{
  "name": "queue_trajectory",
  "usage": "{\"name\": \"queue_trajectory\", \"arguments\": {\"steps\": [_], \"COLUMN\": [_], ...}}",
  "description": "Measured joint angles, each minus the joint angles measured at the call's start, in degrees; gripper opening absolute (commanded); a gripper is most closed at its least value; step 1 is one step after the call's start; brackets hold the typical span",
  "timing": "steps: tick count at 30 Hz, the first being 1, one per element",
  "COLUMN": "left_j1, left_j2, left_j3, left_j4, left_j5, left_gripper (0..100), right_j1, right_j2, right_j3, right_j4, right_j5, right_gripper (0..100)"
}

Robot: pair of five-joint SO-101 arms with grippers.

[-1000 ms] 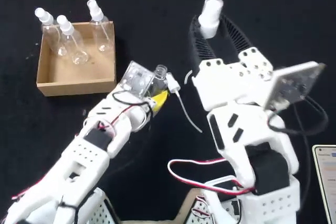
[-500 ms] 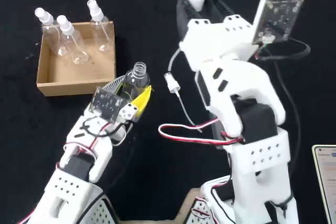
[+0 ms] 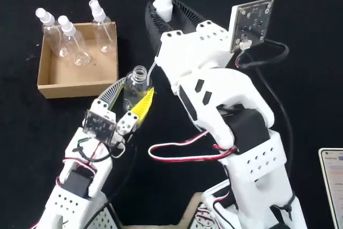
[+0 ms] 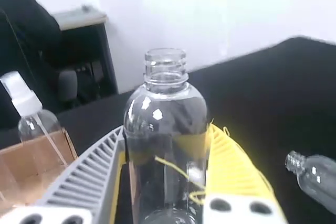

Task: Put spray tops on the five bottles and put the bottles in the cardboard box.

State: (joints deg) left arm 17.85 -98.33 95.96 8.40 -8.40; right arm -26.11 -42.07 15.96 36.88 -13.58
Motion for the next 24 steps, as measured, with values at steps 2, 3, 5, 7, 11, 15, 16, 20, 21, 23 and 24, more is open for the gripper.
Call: {"name": "queue_trajectory", "arguments": {"steps": [2, 3, 5, 7, 11, 15, 16, 20, 21, 23, 24], "left_j1": [0.0, 0.0, 0.0, 0.2, 4.3, 9.3, 9.8, 10.2, 10.3, 10.1, 10.1], "left_j2": [-1.8, -2.4, -3.1, -3.2, -3.3, -3.3, -3.3, -3.3, -3.3, -3.3, -3.3], "left_j3": [0.0, 0.1, 0.2, 0.2, 0.2, 0.3, 0.3, 0.3, 0.3, 0.3, 0.3], "left_j4": [0.0, 0.0, 0.0, 0.0, 2.0, 4.6, 4.7, 4.7, 4.7, 4.7, 4.7], "left_j5": [0.0, 0.0, 0.0, 0.0, 0.0, 0.0, 0.0, 0.0, 0.0, 0.0, 0.0], "left_gripper": [12, 12, 12, 12, 12, 12, 12, 12, 12, 12, 12], "right_j1": [0.0, 0.0, 0.0, 0.0, 0.0, 0.0, 0.0, -0.1, -0.1, -0.1, -0.1], "right_j2": [0.0, 0.0, 0.0, 0.0, -0.2, -4.6, -6.1, -11.3, -12.3, -13.2, -13.3], "right_j3": [0.0, 0.0, 0.2, 1.8, 6.2, 10.3, 10.9, 12.3, 12.6, 12.6, 12.6], "right_j4": [0.0, 0.0, -0.5, -3.3, -8.4, -12.0, -12.7, -13.3, -13.4, -13.4, -13.4], "right_j5": [0.0, 0.0, 0.0, 0.0, 0.0, 0.0, 0.0, 0.0, 0.0, 0.0, 0.0], "right_gripper": [4.3, 4.3, 4.3, 4.3, 4.3, 4.3, 4.3, 4.2, 4.2, 4.2, 4.2]}}
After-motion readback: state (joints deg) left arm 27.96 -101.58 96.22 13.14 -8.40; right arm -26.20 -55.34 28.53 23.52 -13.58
